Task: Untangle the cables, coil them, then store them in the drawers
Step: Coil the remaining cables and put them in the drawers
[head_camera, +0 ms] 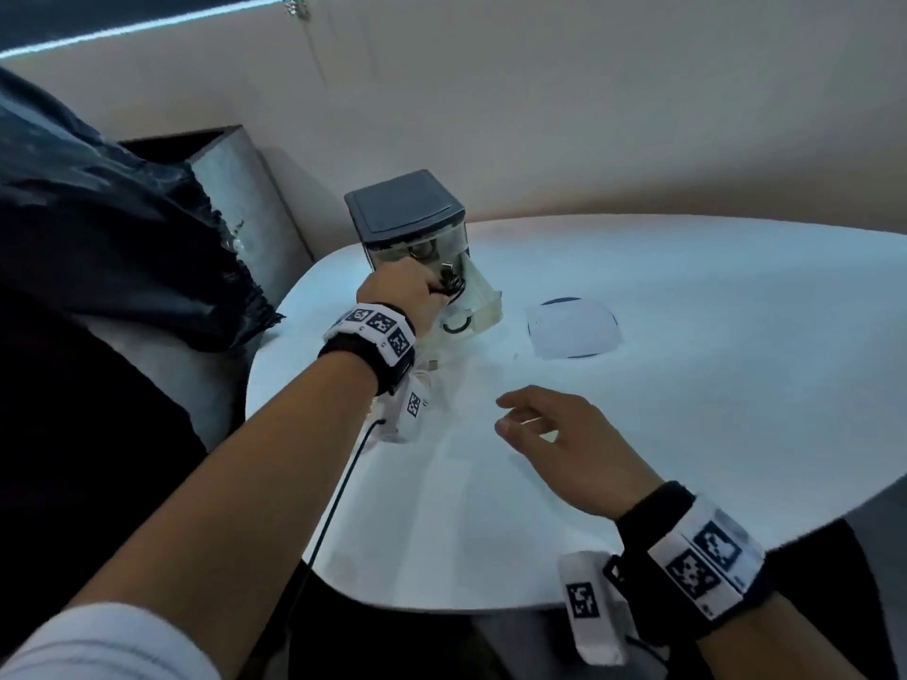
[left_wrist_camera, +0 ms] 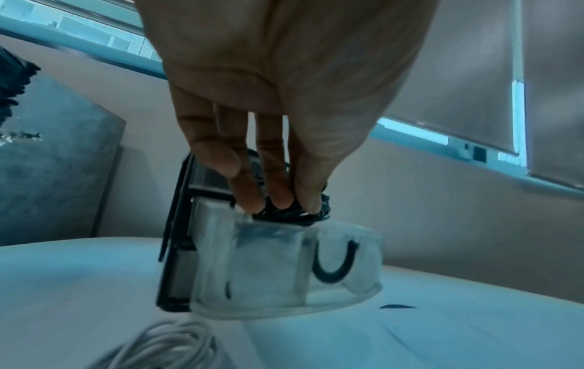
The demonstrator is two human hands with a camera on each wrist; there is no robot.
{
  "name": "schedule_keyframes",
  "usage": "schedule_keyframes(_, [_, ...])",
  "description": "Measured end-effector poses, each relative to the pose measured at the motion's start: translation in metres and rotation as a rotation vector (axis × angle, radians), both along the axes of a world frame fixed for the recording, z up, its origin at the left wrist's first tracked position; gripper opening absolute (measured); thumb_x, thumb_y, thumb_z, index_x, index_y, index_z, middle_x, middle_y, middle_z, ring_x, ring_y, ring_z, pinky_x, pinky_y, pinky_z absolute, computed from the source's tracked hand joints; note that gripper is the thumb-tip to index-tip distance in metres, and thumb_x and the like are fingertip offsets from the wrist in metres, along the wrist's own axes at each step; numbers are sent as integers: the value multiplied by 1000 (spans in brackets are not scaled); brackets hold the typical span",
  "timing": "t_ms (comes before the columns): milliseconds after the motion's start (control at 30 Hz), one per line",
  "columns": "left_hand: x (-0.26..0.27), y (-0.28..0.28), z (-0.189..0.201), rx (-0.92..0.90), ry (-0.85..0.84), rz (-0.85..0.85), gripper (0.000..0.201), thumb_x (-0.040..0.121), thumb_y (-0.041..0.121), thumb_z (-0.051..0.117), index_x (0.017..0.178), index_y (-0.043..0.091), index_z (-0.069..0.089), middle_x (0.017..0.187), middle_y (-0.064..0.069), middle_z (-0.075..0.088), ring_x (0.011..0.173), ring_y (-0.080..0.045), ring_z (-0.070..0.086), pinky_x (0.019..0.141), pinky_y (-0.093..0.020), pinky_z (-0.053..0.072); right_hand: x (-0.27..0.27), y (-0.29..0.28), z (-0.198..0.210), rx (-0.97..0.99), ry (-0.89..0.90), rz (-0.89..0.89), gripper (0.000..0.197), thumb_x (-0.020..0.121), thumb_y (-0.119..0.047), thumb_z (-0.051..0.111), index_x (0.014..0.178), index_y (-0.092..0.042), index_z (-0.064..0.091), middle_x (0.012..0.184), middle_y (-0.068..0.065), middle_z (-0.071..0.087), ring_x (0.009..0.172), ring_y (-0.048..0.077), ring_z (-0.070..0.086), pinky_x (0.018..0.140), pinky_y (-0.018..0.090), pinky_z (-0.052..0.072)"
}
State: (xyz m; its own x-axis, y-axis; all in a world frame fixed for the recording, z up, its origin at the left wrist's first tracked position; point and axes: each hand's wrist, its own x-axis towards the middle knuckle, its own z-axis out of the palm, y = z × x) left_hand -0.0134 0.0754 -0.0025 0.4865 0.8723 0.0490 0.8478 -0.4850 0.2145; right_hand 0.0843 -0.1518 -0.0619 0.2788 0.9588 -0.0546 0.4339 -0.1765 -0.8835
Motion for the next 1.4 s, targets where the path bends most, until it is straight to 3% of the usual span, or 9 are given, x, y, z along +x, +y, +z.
schedule_keyframes(267, [5,42,-14,-74,212,67,28,81,41,64,88,14,67,84,-7,70,70,-27,62,58,-28,46,13,-7,-10,-41,-31,4,20,92,-45,59,112,-41,63,97,-20,68,93,-8,62,80,20,51])
schedule_keyframes(500, [12,16,-8,117,106,-31,15,82,30,57,81,19,67,82,3,69,80,-24,64,77,-32,48,0,-5,-29,-37,-62,22,18,92,-40,62,110,-39,64,91,-18,68,88,-6,62,75,19,51])
schedule_keyframes(667, [34,14,-12,-284,-167,-130,31,97,31,55,92,6,74,93,-4,74,84,-17,68,78,-32,55,-5,-2,-34,-50,-52,38,17,91,-39,62,108,-39,64,90,-20,68,88,-5,62,74,20,52])
schedule_keyframes(767, [36,27,-17,-297,-100,-64,44,97,36,51,81,-2,67,82,-14,68,74,-24,61,63,-33,49,-4,-3,-34,-50,-47,34,16,91,-38,62,107,-40,64,92,-27,65,89,-5,62,73,19,51])
schedule_keyframes(867, [26,36,-22,-299,-94,26,37,95,39,53,72,11,56,71,-1,55,72,-22,55,53,-27,34,-3,-4,-34,-48,-53,33,16,91,-38,62,107,-40,64,92,-29,64,90,-5,61,72,18,50])
schedule_keyframes(1000, [3,24,-18,-194,-334,-21,18,95,31,57,90,18,68,89,4,64,87,-15,60,78,-23,45,-3,-4,-29,-39,-71,36,16,91,-38,62,107,-40,64,89,-18,68,89,-6,61,72,16,50])
schedule_keyframes(1133, [-48,-8,-21,-110,-525,48,10,94,28,63,85,24,68,81,14,66,76,-2,61,63,-13,40,-7,3,-24,-59,-103,75,20,92,-43,60,112,-41,63,94,-18,68,93,-9,60,78,17,49])
schedule_keyframes(1267, [-112,-30,-56,-162,-368,221,18,83,33,75,74,24,62,83,9,64,84,-14,62,68,-25,41,-15,25,-26,-94,-176,119,25,92,-45,61,116,-38,63,106,-22,65,103,-6,58,93,28,50])
schedule_keyframes(1400, [-146,-42,-91,-323,-132,166,35,70,48,82,94,32,64,114,4,55,112,-19,54,95,-33,46,-33,54,-17,-74,-227,172,23,92,-43,61,114,-36,63,112,-17,65,104,-1,59,95,27,48])
